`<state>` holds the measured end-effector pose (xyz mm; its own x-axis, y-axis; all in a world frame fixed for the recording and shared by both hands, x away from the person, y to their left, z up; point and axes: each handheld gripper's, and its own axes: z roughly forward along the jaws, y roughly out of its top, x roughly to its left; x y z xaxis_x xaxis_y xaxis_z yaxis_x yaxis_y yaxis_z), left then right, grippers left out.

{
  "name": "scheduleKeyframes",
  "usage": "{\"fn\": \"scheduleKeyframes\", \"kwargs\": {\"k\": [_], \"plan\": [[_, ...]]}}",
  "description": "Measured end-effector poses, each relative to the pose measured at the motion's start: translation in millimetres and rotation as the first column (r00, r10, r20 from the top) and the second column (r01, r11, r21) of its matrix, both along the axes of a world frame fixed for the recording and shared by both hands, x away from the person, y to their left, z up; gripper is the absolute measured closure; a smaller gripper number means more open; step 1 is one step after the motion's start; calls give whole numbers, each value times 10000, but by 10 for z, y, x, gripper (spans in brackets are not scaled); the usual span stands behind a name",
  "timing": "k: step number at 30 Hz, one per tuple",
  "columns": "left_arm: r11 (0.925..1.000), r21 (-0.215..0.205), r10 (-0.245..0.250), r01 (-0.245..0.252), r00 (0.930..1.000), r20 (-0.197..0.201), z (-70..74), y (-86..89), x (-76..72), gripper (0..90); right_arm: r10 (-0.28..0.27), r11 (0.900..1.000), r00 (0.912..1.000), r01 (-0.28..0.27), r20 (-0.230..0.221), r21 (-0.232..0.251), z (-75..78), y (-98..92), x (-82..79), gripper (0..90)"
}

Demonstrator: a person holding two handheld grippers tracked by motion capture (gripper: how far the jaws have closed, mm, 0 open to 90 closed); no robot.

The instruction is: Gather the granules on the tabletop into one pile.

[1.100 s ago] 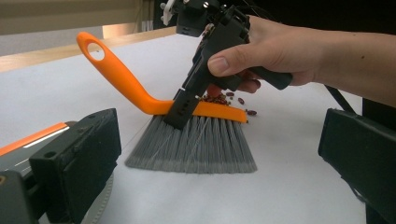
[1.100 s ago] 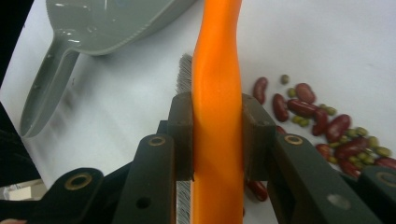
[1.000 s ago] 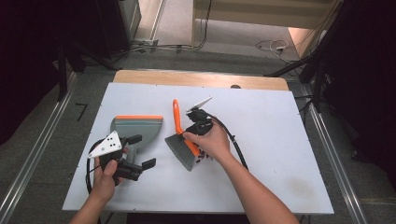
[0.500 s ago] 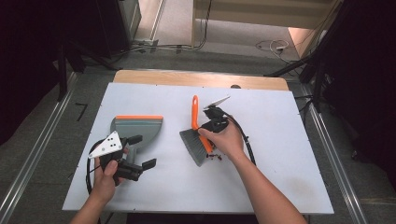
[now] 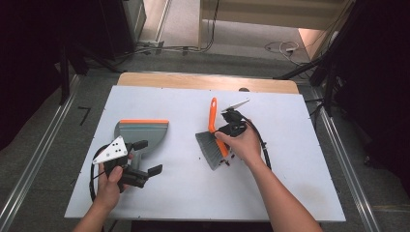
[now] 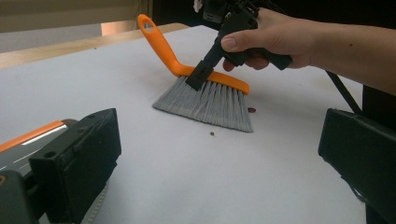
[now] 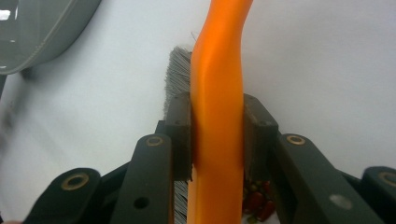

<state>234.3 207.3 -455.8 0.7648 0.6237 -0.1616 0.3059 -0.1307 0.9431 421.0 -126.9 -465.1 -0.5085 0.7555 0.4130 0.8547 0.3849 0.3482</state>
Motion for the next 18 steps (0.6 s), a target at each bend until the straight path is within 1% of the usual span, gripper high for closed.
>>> {"fn": "scheduleKeyframes", "kwargs": {"k": [2,6,9,10,13,15,16,18], "plan": [[10000,-10,-10,10,10000,-4,-1,-2,0,0,-38,10000,10000,38,8,-30,5,-29,2,671],[10000,21,-7,7,10000,5,-4,-3,3,0,-92,9999,9998,94,175,-80,8,-71,10,671],[10000,34,0,0,10000,-10,-2,-4,2,0,-186,9998,9997,187,170,-106,15,-103,12,671],[10000,40,2,-2,10000,-9,-3,-4,2,0,-257,9997,9996,258,148,-60,15,-113,11,671],[10000,-15,11,-11,10000,-42,-8,-6,7,0,-429,9986,9991,430,-28,306,41,-131,-6,675],[10000,-12,6,-6,10000,-48,-9,-8,9,0,-428,9978,9991,426,10,503,85,-129,-29,678],[10000,-4,7,-7,10000,-54,-8,-9,9,0,-310,9974,9995,302,109,653,135,-105,-61,681],[10000,-19,3,-3,10000,-46,-9,-12,9,0,-226,9973,9996,214,162,708,159,-86,-77,682]]}}
